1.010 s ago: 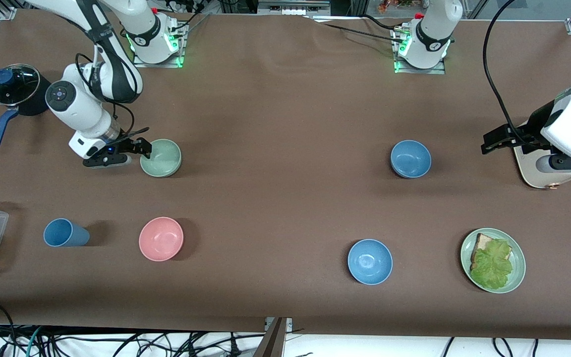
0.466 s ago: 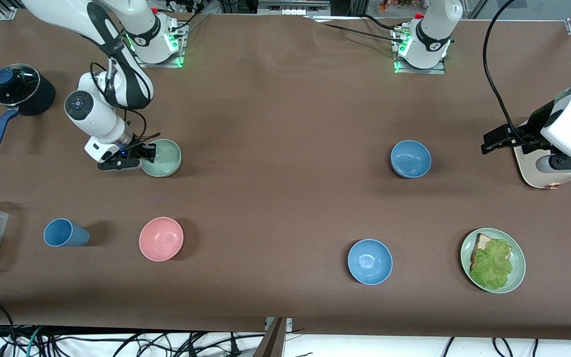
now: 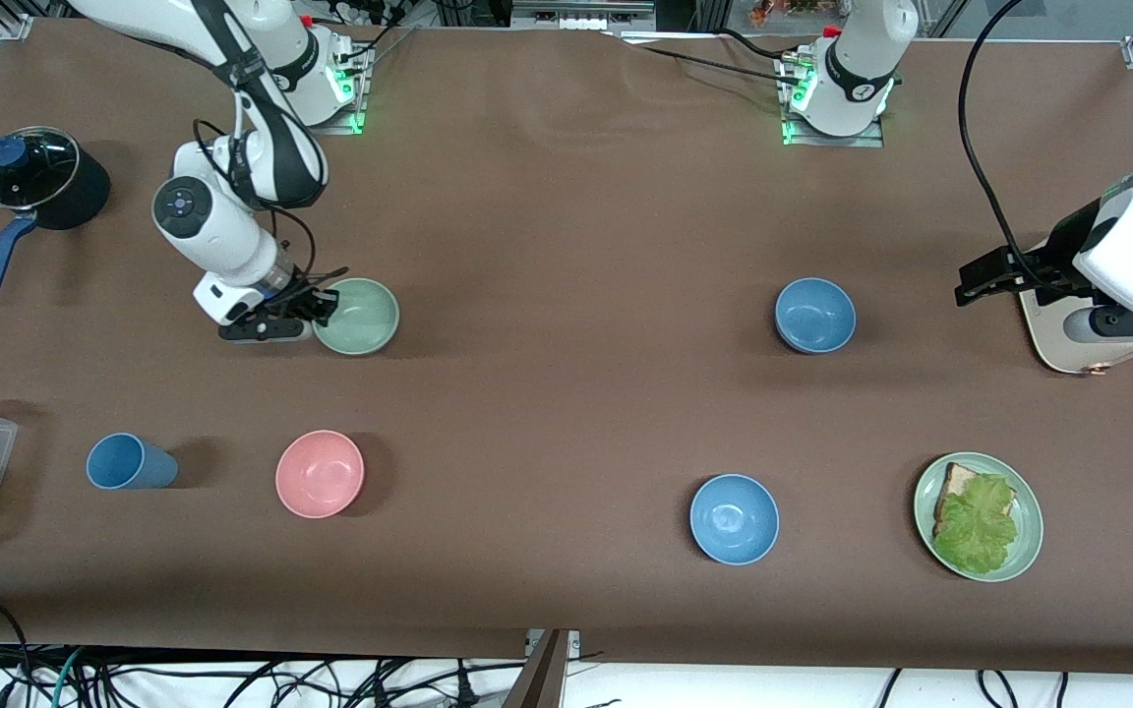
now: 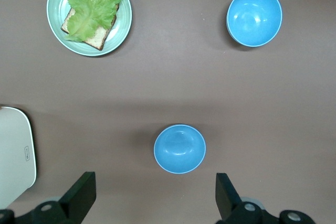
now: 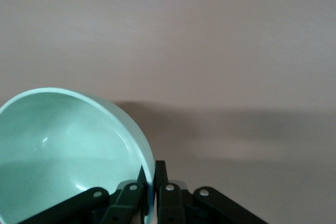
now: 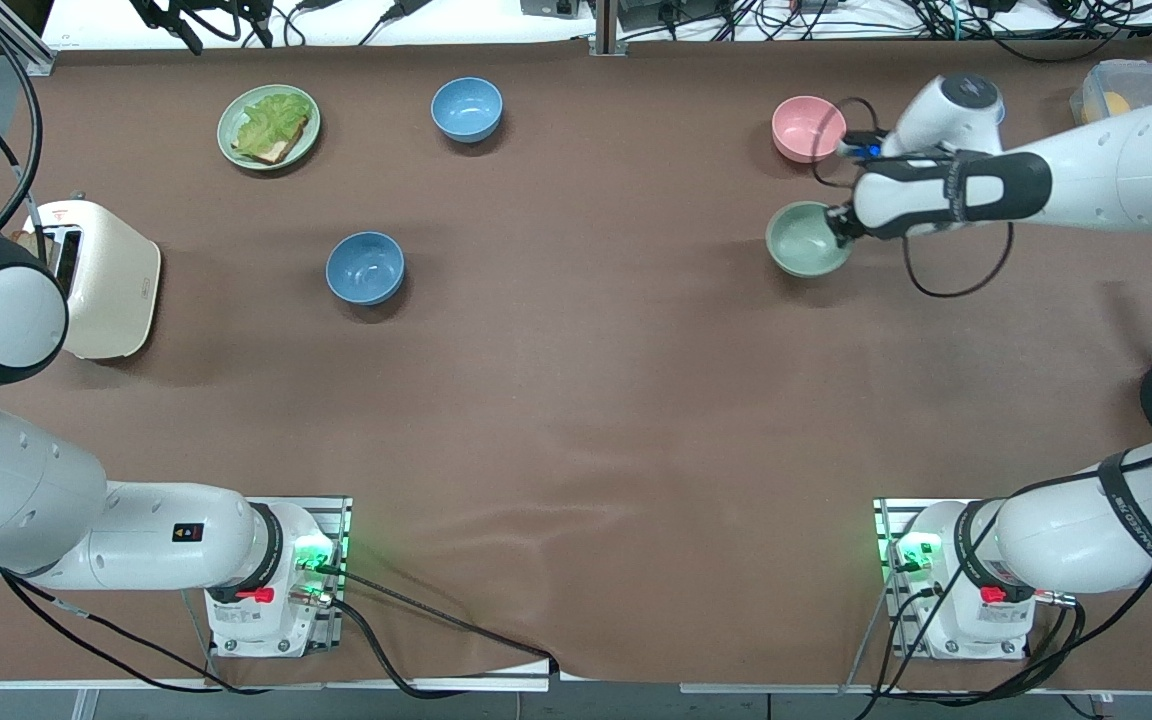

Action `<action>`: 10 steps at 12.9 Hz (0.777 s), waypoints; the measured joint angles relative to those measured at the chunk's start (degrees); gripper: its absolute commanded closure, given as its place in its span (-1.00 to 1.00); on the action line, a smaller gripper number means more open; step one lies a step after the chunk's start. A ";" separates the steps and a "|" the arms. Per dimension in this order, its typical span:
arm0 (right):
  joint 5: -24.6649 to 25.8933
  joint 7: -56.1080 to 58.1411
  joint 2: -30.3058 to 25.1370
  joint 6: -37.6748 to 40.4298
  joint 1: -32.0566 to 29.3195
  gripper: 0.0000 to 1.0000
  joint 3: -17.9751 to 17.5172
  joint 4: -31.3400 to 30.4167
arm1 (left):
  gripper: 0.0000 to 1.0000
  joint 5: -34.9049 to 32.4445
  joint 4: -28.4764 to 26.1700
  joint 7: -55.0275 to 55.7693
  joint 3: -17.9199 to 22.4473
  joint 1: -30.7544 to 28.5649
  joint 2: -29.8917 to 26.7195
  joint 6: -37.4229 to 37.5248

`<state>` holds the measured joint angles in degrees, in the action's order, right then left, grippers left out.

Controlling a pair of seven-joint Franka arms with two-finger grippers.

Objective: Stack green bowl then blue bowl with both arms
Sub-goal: 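Slide the green bowl with the right gripper to the table's middle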

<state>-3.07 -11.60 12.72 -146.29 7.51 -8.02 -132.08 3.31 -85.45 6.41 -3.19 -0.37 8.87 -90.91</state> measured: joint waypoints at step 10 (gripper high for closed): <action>3.42 -43.13 22.57 7.69 23.12 1.00 -5.95 34.79 | -1.00 0.00 0.04 0.00 0.04 -0.02 0.02 0.00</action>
<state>0.35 -54.73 35.29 -138.60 30.63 -13.97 -97.29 3.31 -85.40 6.41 -3.15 -0.39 8.89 -90.91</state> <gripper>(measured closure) 0.943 0.000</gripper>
